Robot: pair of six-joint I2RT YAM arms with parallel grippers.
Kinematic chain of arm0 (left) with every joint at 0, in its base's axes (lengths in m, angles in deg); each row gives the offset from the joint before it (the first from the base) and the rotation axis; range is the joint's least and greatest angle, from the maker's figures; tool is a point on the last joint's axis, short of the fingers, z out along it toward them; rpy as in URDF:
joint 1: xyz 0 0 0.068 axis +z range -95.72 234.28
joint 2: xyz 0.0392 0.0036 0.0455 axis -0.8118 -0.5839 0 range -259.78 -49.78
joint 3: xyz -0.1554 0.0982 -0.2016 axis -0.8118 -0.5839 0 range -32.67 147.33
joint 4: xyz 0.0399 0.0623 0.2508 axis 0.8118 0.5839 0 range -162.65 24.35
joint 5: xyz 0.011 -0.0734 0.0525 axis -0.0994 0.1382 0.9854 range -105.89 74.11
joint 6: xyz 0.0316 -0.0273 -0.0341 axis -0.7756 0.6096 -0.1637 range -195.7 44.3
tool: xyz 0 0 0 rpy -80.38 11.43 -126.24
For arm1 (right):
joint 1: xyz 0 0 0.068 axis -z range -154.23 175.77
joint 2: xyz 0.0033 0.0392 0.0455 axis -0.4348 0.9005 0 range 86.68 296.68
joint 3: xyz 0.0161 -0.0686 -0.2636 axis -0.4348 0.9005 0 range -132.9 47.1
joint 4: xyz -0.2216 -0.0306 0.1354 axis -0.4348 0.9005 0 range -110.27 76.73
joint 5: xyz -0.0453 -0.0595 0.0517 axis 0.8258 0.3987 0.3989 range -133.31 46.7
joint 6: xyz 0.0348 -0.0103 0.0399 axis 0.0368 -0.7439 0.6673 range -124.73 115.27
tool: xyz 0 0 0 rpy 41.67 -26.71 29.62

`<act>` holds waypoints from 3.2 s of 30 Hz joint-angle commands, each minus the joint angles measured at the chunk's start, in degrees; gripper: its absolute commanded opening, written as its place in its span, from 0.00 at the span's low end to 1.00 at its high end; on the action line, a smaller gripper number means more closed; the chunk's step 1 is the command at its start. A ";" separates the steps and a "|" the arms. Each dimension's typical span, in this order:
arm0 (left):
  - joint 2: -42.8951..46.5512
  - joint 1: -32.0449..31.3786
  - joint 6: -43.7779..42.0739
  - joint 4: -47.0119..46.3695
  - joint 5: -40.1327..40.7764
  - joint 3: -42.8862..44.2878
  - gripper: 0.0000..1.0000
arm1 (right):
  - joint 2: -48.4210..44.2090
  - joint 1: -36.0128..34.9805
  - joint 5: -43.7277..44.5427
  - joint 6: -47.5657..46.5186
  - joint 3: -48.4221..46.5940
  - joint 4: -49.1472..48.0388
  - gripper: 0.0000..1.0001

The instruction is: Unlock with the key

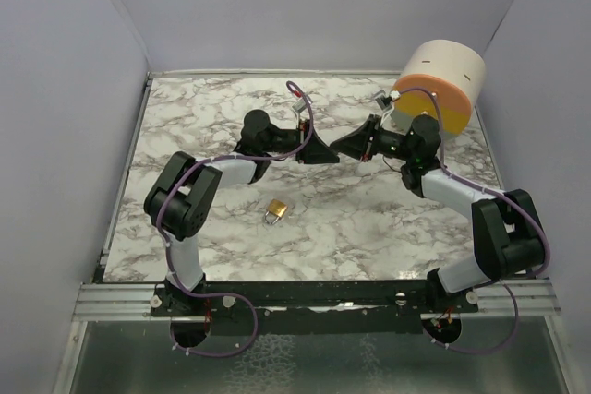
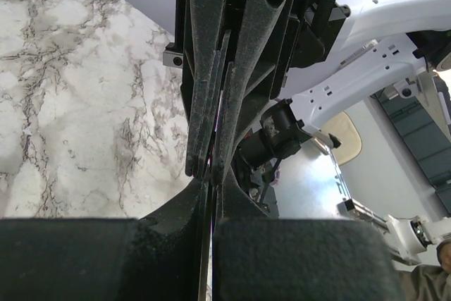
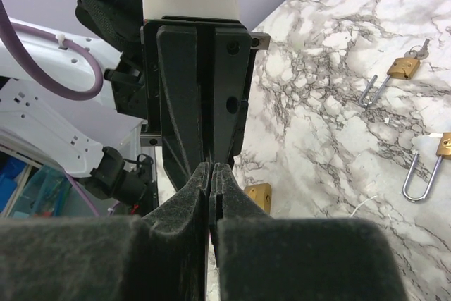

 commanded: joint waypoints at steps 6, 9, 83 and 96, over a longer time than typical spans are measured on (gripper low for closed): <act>-0.17 0.29 2.93 -7.45 3.92 -0.15 0.27 | 0.07 -0.06 3.40 3.91 1.65 -0.72 0.01; 1.51 1.41 1.28 -6.53 6.42 -3.46 0.48 | -0.53 -0.06 6.71 4.53 1.65 0.36 0.01; 21.04 -16.65 -25.41 72.07 82.55 -18.87 0.78 | -5.16 -0.06 31.32 3.67 9.85 5.44 0.01; 17.51 -19.12 -25.26 75.08 83.66 -17.70 0.42 | -4.90 -0.06 31.19 3.44 9.41 5.82 0.01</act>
